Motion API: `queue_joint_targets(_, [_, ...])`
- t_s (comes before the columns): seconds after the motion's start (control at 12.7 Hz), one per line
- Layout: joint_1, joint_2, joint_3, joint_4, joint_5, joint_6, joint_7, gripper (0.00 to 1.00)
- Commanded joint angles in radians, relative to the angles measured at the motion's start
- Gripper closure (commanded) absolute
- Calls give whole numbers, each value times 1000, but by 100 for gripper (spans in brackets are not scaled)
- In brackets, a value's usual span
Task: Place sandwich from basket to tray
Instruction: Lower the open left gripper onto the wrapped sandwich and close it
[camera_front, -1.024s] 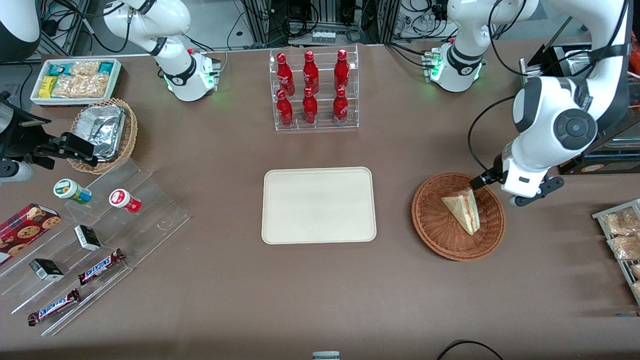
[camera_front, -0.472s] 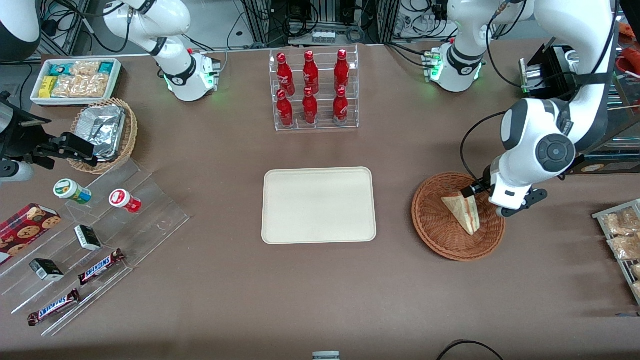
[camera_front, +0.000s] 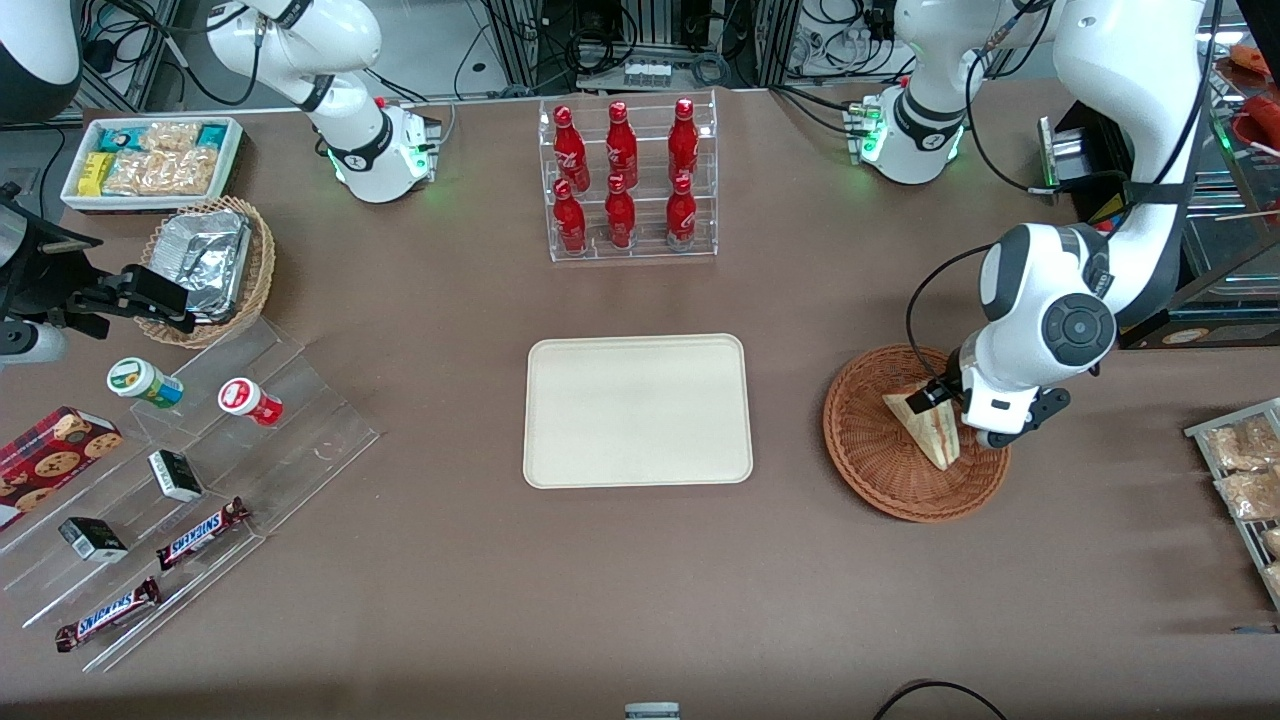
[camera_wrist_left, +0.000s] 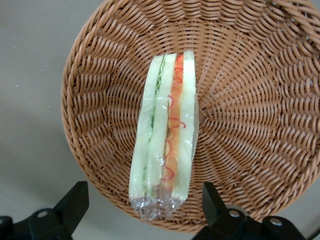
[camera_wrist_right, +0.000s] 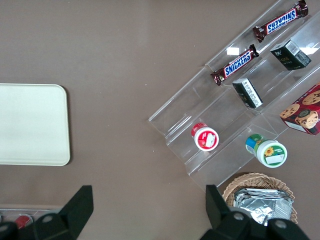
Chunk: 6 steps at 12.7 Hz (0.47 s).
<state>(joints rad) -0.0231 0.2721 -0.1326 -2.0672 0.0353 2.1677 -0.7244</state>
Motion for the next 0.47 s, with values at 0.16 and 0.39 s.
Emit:
queue_joint_targets(0.16, [-11, 42, -1, 1, -9, 61, -30, 9])
queue_joint_targets(0.39, [-9, 45, -1, -2, -9, 70, -67, 56])
